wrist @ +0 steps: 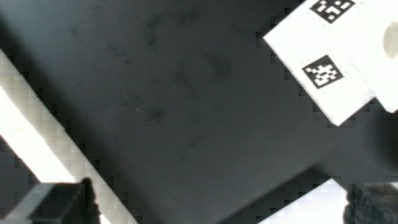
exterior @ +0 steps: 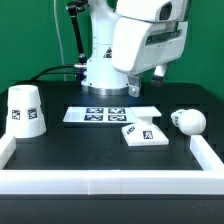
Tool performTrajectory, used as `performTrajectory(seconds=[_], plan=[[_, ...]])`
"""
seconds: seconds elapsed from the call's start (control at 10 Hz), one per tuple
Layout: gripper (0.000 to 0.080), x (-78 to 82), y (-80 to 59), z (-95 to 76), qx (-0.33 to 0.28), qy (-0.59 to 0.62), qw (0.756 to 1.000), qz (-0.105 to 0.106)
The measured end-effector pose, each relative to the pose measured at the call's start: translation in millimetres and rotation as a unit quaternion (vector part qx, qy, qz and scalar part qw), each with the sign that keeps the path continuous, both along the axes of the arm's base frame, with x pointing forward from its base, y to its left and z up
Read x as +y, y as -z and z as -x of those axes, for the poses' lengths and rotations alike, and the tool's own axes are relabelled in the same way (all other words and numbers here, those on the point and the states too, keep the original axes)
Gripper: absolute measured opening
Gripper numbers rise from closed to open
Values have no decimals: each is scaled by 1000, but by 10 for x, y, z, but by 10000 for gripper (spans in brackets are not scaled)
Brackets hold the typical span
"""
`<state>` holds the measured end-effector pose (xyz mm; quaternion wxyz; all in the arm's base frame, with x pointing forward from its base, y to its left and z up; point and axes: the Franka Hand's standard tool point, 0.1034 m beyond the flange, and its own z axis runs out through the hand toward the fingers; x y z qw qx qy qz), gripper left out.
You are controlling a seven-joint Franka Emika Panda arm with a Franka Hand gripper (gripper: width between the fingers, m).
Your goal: Assemble lamp
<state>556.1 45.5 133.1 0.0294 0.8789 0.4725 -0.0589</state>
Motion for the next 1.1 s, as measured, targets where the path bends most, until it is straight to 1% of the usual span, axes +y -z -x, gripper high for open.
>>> performTrajectory(seconds=[0.6, 0.7, 0.9, 1.1], plan=[[699, -5, 17, 12, 2, 5, 1000, 0], [699, -42, 23, 74, -2, 18, 1000, 0], [699, -93, 48, 309, -11, 59, 998, 2], [699, -68, 114, 474, -15, 168, 986, 12]])
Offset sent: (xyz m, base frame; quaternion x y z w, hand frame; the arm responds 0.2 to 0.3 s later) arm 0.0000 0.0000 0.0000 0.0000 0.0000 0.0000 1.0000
